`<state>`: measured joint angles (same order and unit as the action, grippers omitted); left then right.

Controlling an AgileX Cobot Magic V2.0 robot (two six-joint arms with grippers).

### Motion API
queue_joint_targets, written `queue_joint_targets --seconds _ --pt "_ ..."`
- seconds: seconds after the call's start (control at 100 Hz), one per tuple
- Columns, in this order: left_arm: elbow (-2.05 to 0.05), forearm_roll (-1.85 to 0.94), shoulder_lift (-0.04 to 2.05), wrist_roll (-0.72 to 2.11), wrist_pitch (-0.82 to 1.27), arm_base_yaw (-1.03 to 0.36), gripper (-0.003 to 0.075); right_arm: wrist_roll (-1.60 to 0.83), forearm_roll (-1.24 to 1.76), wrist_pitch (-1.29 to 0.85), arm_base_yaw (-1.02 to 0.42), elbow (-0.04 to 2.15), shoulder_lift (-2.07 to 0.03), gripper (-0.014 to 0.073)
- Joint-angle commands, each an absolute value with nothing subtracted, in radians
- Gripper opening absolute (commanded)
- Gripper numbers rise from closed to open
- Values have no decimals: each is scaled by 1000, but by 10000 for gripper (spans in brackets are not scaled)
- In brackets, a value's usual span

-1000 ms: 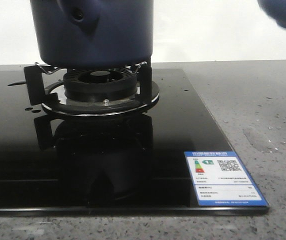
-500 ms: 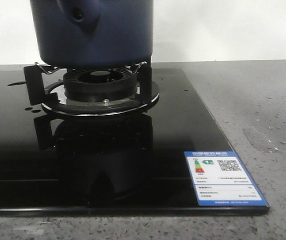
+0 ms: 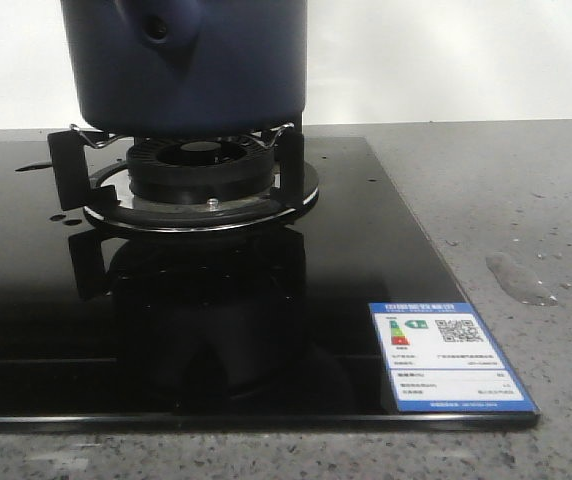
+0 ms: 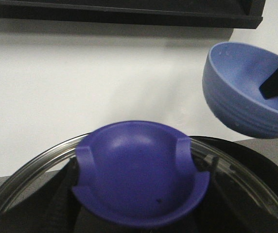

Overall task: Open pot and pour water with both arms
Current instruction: 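Lift the bowl with the right gripper and carry it over the pot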

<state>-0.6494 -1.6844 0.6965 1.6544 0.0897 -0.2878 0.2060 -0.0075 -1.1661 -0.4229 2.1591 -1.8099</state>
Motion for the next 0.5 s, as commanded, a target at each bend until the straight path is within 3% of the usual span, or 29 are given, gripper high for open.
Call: queue_joint_targets --seconds 0.0,0.49 --pt "-685 -1701 689 1648 108 -295 242 200 -108 -1053 -448 2199 -1768 -61" --pt "-685 -1699 689 1650 106 -295 242 202 -622 -943 -610 2199 -1814 -60"
